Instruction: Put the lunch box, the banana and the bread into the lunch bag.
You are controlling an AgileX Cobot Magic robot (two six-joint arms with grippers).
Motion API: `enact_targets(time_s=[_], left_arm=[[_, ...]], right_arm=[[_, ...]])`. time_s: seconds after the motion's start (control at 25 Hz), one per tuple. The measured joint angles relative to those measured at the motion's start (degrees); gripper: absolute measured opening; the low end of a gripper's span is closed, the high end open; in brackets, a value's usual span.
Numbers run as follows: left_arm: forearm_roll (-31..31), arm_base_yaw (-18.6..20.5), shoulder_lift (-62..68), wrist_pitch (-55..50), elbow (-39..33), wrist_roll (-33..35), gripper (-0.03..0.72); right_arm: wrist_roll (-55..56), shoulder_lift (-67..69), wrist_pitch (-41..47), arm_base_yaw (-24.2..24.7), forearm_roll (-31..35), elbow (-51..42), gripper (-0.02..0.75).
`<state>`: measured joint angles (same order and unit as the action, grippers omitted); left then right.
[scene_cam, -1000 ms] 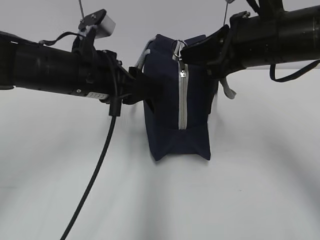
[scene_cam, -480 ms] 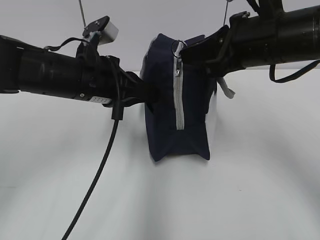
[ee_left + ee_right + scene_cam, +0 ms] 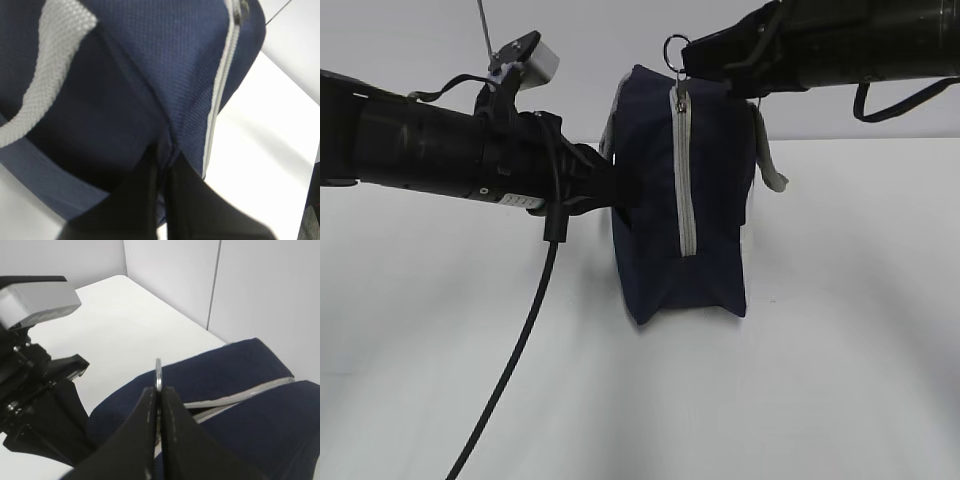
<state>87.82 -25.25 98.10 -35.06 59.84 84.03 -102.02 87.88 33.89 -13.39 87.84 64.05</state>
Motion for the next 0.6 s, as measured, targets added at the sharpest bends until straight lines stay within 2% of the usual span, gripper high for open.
enact_targets(time_s=[0.2,0.48,0.6], left_arm=[[-0.95,0.0,0.0,-0.35,0.0,0.0,0.007],[-2.82,0.0,0.0,-1.26,0.0,0.0,0.006],[-3.74,0.0,0.0,-1.73,0.0,0.0,0.006]], right_arm=[[0.22,2.04,3.07,0.54,-4.77,3.19,0.0],[1.05,8.29,21.52,6.89,-10.68,10.54,0.0],[1.17,11.56,25.69,8.24,-11.18,13.67,0.0]])
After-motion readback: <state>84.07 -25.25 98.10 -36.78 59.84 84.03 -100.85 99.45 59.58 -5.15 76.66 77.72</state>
